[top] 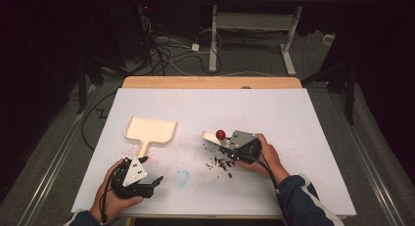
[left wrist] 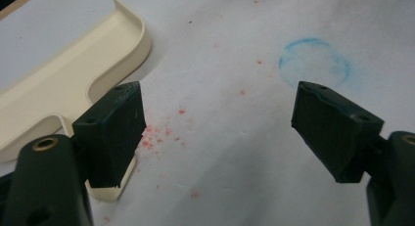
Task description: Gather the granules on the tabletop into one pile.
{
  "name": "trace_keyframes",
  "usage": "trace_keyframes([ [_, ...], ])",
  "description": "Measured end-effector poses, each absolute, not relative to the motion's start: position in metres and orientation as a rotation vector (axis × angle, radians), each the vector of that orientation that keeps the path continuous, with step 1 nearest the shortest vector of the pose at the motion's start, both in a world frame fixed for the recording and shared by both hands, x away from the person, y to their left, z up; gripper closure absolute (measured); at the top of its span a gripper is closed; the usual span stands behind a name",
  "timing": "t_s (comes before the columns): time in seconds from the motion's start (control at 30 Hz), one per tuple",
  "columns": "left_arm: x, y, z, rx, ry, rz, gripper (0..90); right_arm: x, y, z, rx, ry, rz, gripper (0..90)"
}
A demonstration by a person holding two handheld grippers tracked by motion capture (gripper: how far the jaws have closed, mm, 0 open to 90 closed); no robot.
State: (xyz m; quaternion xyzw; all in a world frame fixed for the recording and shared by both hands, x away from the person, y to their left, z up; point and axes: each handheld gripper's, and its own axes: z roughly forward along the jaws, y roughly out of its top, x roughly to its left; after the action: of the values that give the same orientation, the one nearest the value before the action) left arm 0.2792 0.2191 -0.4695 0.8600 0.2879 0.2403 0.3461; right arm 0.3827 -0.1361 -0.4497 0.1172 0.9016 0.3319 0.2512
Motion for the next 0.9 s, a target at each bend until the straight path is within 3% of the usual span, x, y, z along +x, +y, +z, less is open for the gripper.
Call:
trace_keyframes([
  [0.53, 0.278, 0.215, -0.469, 2.236, 0.736, 0.615, 20.6, 0.35, -0.135, -0.436, 0.229, 2.438, 0.878, 67.6],
  [0.9, 0.277, 0.216, -0.467, 2.233, 0.729, 0.618, 20.6, 0.347, -0.145, -0.402, 0.525, 2.334, 1.097, 67.6],
])
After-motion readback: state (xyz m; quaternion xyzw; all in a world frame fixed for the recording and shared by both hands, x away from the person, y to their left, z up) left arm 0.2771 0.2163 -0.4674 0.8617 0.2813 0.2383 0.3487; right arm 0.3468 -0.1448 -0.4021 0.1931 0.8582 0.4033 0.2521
